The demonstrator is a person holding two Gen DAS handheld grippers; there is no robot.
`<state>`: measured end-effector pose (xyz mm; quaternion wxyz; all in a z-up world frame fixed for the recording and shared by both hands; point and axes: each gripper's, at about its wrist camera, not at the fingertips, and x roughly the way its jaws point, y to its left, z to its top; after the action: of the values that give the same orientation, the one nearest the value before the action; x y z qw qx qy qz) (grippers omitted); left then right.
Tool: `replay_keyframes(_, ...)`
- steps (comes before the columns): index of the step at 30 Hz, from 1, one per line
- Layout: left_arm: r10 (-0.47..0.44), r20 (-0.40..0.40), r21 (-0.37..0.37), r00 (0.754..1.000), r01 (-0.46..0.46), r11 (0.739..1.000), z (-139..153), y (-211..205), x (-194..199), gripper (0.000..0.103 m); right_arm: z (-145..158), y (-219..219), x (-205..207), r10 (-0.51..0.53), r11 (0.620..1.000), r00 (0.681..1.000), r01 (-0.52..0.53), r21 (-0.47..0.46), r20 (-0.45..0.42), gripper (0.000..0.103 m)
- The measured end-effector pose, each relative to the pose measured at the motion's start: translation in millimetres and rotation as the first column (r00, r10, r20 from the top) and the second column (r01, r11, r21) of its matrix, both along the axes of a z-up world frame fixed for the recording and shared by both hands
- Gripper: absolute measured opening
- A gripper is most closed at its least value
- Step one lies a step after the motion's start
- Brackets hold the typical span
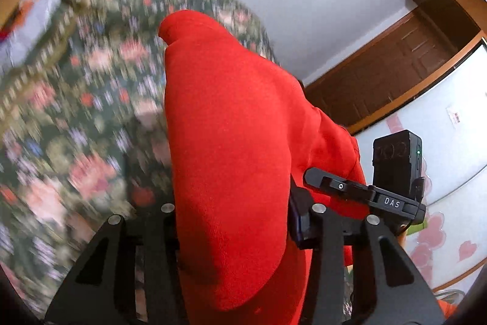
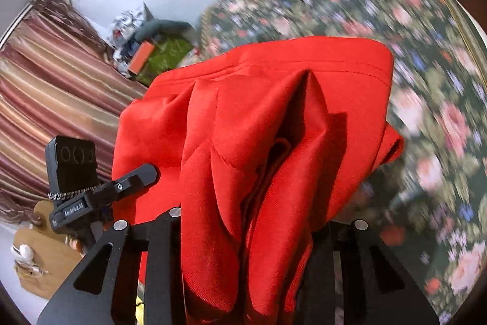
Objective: Fold large clothes
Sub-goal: 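Grasp the red bundle with both grippers and lift it off the bed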
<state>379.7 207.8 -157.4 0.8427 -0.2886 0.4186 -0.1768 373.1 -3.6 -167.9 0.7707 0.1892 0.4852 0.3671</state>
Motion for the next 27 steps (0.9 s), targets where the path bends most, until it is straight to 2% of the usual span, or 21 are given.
replay_keyframes(4, 0.035, 0.050, 0.039, 0.998, -0.037, 0.999, 24.5, 36.9, 8.9, 0.045, 14.3, 38.5, 17.4, 0.011, 1.000, 0.999, -0.012, 0.013, 0.048, 0.031)
replay_keyframes(9, 0.086, 0.046, 0.056, 0.995, -0.089, 0.994, 21.1, 84.9, 35.9, 0.045, 4.8, 83.6, 44.6, 0.032, 0.999, 0.998, -0.033, 0.019, 0.051, 0.032)
replay_keyframes(15, 0.134, -0.043, 0.069, 0.990, -0.131, 0.989, -28.7, 132.7, 70.8, 0.045, -40.9, 129.4, 78.3, 0.062, 0.998, 0.997, -0.062, -0.007, -0.037, 0.031)
replay_keyframes(18, 0.152, -0.096, 0.108, 0.984, -0.142, 0.984, -61.5, 148.6, 88.3, 0.045, -68.9, 151.3, 93.6, 0.066, 0.995, 0.995, -0.071, -0.064, -0.070, 0.031)
replay_keyframes(23, 0.235, -0.178, 0.138, 0.956, -0.213, 0.967, -103.0, 173.2, 103.3, 0.046, -95.0, 182.1, 111.5, 0.047, 0.988, 0.997, -0.056, -0.142, -0.069, 0.031)
replay_keyframes(25, 0.249, -0.208, 0.147, 0.946, -0.221, 0.964, -121.1, 180.9, 105.6, 0.051, -96.4, 188.3, 108.9, 0.066, 0.981, 0.997, -0.073, -0.180, -0.048, 0.033)
replay_keyframes(27, 0.256, -0.202, 0.119, 0.945, -0.236, 0.964, -129.0, 185.6, 97.6, 0.055, -92.4, 188.7, 100.9, 0.087, 0.969, 0.996, -0.087, -0.232, -0.012, 0.042)
